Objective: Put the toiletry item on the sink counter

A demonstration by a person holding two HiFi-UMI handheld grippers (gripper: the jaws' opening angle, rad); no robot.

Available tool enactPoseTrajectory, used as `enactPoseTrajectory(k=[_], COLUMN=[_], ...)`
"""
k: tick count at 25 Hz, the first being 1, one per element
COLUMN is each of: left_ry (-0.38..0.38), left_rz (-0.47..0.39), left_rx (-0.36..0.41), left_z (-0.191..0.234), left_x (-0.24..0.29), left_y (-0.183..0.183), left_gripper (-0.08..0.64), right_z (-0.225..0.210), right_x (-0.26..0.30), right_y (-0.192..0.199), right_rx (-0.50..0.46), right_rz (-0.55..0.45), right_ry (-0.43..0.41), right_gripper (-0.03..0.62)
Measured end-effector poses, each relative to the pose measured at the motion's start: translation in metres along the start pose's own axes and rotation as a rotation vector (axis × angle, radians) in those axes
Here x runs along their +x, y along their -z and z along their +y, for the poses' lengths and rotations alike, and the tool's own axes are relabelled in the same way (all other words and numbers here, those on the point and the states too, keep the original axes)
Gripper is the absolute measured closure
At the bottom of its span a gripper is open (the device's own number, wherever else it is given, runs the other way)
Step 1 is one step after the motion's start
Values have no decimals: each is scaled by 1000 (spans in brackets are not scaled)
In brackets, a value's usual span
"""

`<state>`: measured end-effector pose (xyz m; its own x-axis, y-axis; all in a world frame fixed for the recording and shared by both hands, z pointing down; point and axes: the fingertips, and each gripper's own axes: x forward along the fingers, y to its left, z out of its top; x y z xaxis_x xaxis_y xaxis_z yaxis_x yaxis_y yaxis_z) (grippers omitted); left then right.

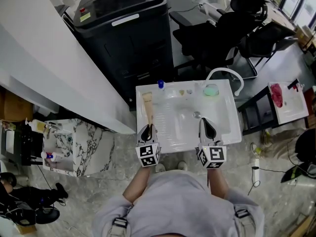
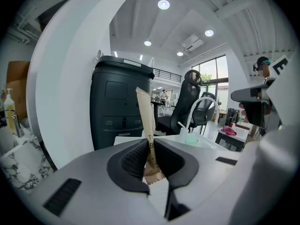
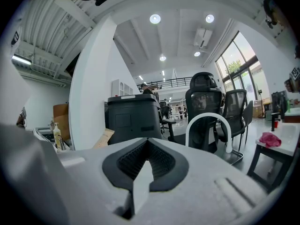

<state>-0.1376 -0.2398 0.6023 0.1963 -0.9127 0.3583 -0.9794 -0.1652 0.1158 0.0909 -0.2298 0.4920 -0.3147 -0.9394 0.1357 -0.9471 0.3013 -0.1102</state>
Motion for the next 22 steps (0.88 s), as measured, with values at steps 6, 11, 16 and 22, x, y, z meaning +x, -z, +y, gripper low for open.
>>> enactPoseTrajectory(k=[6, 11, 16, 22], left_ry=[-3, -7, -19, -25], left_rz=[29, 33, 48, 69], left_rx=[3, 4, 9, 13], left_z=[1, 0, 4, 7], left_x=[3, 7, 12, 17], left_y=[11, 16, 21, 29], left_gripper=[520, 520, 520, 520], right_z=[-2, -4, -6, -8], right_x=[0, -1, -2, -3], right_y=[-1, 0, 0, 1], right_rx=[-4, -8, -13, -10], right_rz=[2, 3, 8, 10], right_ry=[2, 1, 4, 3], right_gripper=[591, 591, 591, 591])
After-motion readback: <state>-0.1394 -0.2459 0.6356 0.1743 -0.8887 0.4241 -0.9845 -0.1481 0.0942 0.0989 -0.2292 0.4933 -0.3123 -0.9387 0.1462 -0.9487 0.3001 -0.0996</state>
